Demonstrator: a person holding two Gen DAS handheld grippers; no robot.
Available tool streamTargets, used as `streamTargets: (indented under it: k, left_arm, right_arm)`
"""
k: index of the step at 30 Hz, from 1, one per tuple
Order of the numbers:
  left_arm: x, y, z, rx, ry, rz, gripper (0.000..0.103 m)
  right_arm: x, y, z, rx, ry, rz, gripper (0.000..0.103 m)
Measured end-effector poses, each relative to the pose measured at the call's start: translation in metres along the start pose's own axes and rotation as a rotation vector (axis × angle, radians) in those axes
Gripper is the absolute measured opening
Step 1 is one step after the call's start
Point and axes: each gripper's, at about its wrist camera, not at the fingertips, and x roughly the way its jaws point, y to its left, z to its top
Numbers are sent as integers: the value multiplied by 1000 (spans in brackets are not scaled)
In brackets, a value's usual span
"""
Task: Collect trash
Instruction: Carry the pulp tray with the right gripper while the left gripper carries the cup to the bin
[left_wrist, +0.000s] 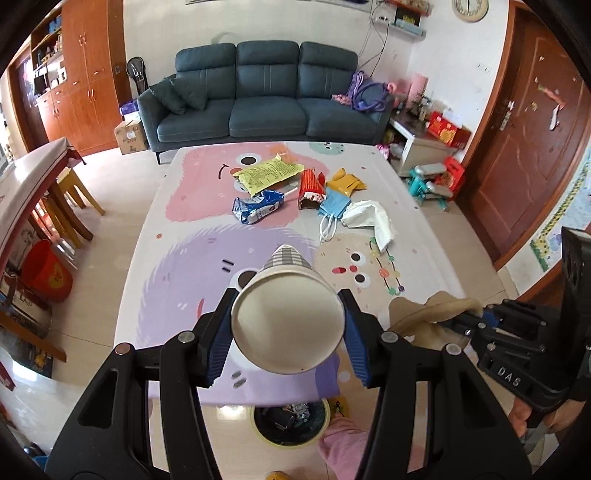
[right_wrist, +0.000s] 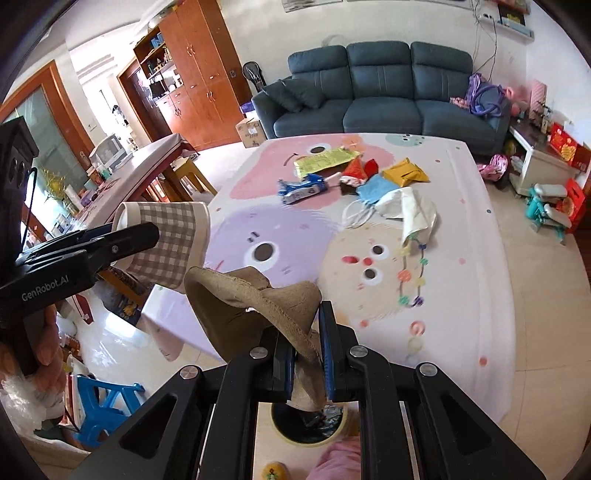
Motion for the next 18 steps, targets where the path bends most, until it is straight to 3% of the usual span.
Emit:
streamTargets:
  k: [8, 18]
  left_arm:
    - [-60, 34, -70, 17, -11, -59, 50]
    - [-84, 62, -154, 28, 68, -116, 50]
  right_arm:
    - [-39, 76, -70, 14, -13, -63, 12]
    - [-48, 112, -145, 63, 88, -126, 12]
